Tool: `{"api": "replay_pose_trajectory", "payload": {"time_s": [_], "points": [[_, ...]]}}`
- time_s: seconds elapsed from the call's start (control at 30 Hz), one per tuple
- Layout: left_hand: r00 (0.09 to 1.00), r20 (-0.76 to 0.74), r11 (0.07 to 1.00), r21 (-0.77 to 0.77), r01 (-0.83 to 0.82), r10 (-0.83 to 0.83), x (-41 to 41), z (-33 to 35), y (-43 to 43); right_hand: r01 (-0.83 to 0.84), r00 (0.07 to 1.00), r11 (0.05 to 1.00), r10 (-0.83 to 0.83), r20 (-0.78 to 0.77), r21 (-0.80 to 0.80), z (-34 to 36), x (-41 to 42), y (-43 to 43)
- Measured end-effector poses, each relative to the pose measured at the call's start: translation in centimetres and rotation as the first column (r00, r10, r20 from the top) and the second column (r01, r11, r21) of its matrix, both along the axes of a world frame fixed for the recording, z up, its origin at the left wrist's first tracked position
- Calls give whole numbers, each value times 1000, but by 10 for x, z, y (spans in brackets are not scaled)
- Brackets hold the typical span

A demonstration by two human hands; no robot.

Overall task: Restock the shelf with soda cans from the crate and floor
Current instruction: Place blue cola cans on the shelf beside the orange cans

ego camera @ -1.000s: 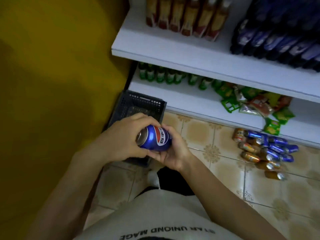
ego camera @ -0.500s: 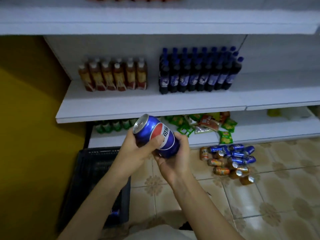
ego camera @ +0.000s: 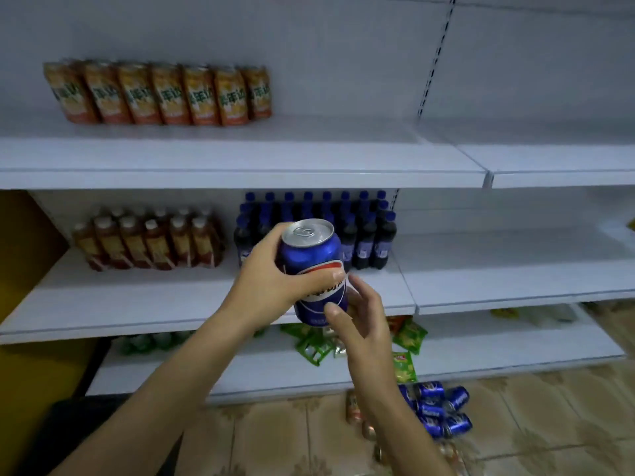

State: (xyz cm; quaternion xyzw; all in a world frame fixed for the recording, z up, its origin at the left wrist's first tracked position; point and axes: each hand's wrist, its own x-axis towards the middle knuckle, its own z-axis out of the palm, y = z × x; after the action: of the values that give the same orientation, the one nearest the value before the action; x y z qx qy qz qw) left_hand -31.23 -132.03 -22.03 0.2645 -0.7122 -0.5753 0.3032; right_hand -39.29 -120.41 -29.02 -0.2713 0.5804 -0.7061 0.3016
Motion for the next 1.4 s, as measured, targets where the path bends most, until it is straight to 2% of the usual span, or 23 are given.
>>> {"api": "replay_pose_trajectory", "payload": {"time_s": [0.07, 0.17, 0.3, 0.37, 0.63, 0.77, 1.0, 1.1, 1.4], "points": [[1000, 22, 994, -105, 2, 0, -19, 21, 0, 16, 975, 1000, -18, -221, -8, 20, -23, -2], [999, 40, 982, -191, 2, 6, -44, 50, -5, 0, 922, 997, -31, -386, -80, 52, -51, -13], [998, 27, 960, -277, -44, 54, -73, 85, -15, -39, 887, 981, -55, -459, -192, 91, -83, -36], [997, 21, 946, -318, -61, 72, -89, 99, -26, -36, 861, 987, -50, -506, -160, 105, -99, -49], [997, -26, 948, -310, -72, 68, -172, 115, -90, 59, 740, 997, -15, -673, 43, 143, -178, -106], [998, -2, 952, -302, -54, 56, -213, 116, -143, 44, 701, 990, 67, -710, 137, 155, -226, -152], [989, -31, 958, -244, -151, 147, -278, 91, -246, 109, 709, 980, 40, -704, 165, 142, -290, -271], [968, 67, 939, -269, -214, 240, -300, 73, -285, 100, 766, 974, 56, -640, 205, 132, -308, -319], [959, 48, 927, -274, -257, 280, -353, 48, -361, 94, 801, 973, 51, -596, 210, 105, -354, -403]]}}
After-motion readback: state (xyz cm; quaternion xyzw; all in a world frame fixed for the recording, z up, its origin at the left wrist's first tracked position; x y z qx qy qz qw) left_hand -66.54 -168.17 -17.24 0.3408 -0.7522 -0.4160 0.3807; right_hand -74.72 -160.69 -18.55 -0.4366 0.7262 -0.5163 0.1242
